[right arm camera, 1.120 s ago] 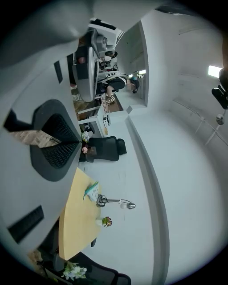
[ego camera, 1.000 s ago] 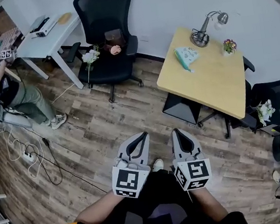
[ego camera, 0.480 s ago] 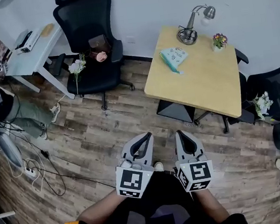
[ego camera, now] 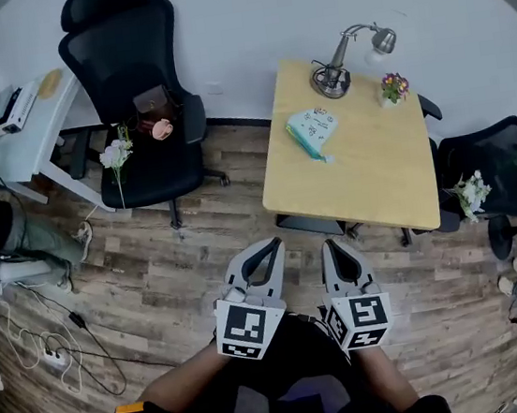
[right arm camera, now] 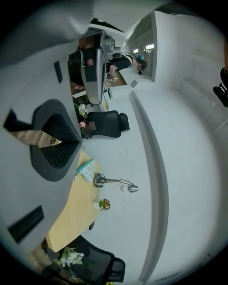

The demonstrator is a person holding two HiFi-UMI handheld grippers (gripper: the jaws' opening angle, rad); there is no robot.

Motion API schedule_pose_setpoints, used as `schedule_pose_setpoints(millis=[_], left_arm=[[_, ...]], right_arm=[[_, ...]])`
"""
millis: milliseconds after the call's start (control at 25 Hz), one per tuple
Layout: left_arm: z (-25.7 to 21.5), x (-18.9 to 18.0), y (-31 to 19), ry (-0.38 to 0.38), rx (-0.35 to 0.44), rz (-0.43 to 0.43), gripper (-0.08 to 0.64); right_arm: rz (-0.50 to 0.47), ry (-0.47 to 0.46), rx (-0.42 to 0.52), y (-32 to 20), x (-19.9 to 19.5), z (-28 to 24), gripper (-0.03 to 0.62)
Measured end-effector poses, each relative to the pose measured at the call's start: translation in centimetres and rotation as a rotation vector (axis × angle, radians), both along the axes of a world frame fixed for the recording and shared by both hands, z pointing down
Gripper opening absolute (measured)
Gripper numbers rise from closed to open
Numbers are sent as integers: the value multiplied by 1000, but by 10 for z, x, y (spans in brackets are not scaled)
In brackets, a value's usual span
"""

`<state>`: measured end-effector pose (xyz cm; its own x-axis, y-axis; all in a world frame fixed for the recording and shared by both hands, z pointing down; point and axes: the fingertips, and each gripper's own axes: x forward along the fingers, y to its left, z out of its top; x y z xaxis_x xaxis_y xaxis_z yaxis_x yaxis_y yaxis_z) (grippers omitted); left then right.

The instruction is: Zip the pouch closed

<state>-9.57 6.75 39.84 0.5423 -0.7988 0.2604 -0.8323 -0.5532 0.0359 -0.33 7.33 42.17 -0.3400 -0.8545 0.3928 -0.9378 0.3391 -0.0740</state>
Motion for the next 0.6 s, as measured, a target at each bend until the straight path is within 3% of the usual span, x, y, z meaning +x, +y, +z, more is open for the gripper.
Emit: schedule_pose_setpoints(millis=[280, 600], left_arm=[[-5, -22, -40, 13, 0, 76, 11], [3, -32, -70, 37, -19, 127, 11]], right_arm=[[74, 50, 1, -39, -15, -6, 15], [110, 143, 6, -78, 1, -12, 15]])
